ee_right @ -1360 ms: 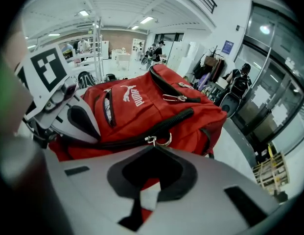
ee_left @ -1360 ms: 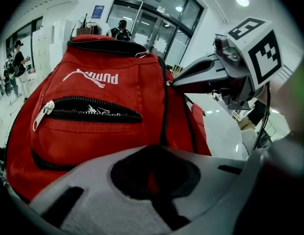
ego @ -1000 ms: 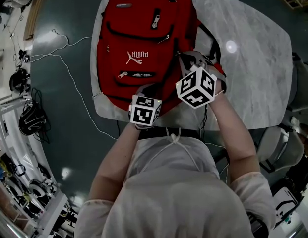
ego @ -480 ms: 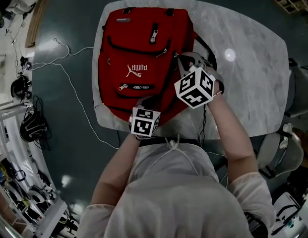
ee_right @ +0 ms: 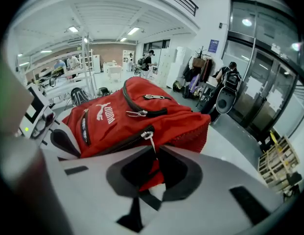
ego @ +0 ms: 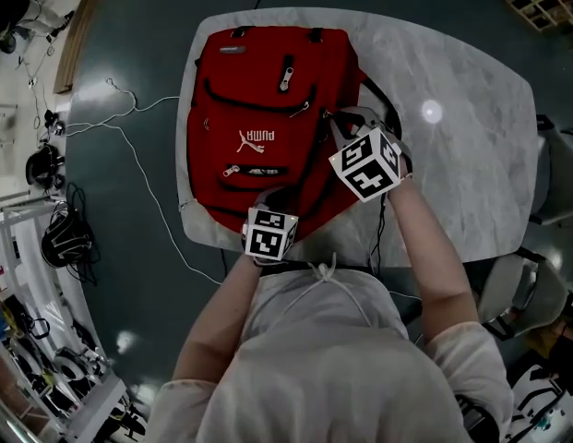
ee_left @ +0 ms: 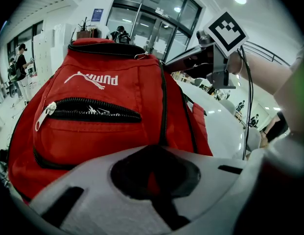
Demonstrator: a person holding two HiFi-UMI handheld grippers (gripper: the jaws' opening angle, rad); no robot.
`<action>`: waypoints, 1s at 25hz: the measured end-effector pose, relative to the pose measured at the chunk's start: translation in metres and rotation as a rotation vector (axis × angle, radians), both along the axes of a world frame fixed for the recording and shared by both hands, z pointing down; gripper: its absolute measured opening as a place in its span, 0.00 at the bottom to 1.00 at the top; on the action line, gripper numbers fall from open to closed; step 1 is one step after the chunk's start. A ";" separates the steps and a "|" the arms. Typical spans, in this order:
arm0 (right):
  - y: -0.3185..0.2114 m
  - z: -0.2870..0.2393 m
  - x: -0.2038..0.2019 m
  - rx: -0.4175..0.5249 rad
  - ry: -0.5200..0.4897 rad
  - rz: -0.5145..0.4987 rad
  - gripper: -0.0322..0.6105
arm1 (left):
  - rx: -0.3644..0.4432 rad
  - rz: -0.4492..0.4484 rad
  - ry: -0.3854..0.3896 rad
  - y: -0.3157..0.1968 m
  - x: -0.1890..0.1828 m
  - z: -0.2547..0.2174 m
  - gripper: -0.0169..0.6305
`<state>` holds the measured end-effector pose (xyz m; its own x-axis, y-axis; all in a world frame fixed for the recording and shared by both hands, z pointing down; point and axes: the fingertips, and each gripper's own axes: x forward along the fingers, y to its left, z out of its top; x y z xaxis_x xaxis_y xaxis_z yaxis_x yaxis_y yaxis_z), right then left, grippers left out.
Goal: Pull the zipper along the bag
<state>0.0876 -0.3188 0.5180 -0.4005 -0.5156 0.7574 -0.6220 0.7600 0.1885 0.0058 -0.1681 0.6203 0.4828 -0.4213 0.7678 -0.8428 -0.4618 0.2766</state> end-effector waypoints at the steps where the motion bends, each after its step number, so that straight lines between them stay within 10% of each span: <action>1: -0.001 0.000 0.002 0.000 -0.009 0.016 0.10 | -0.001 -0.001 0.000 0.000 0.000 0.000 0.06; 14: 0.032 -0.029 0.015 0.052 -0.182 0.171 0.16 | 0.028 -0.012 -0.024 -0.003 -0.001 -0.008 0.06; 25: 0.073 -0.088 0.034 0.174 -0.444 0.402 0.09 | 0.398 -0.005 0.081 -0.043 0.014 -0.140 0.06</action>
<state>0.1214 -0.2461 0.4302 -0.4070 -0.7922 0.4547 -0.9004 0.4317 -0.0539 0.0202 -0.2115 0.4799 0.5320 -0.6805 0.5039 -0.8282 -0.5421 0.1423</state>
